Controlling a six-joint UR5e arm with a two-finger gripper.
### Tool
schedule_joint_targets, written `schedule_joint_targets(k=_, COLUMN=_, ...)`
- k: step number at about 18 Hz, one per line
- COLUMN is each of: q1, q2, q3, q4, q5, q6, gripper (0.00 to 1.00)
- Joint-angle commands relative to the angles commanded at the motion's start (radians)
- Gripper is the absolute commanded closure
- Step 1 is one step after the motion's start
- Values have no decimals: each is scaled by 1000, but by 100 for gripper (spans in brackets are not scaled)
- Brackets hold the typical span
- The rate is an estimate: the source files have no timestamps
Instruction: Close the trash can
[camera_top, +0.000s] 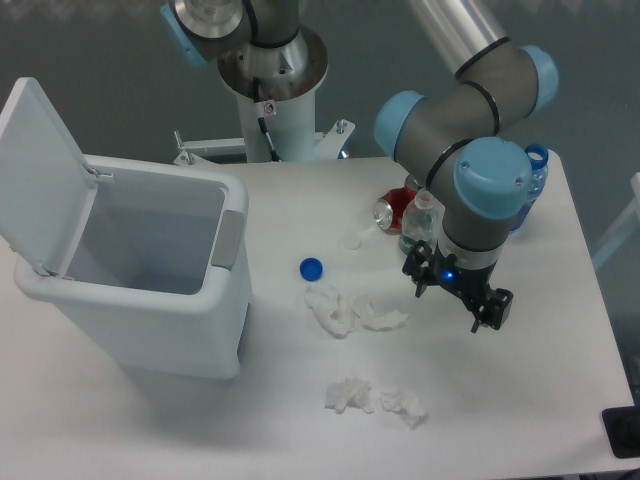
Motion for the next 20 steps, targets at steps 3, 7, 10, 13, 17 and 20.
schedule_joint_targets(k=3, q1=-2, q2=15, q3=-11, q4=2, q5=-34, q6=-66, gripper=0)
schedule_joint_targets(k=7, q1=-12, q2=41, q3=-2, q4=12, q5=-84, q6=-115, gripper=39)
schedule_joint_targets(k=10, q1=-15, q2=103, q3=-17, q4=11, q5=-150, q6=-161, gripper=80)
schedule_joint_targets(k=13, q1=-52, q2=153, q3=-11, q4=9, q5=-176, q6=-296, gripper=98)
schedule_joint_targets(k=17, q1=-115, q2=222, q3=-6, q4=9, q5=-190, q6=-411, gripper=100)
schedule_joint_targets(k=20, q1=-146, q2=294, q3=-8, q4=8, q5=-233, q6=-486, gripper=100)
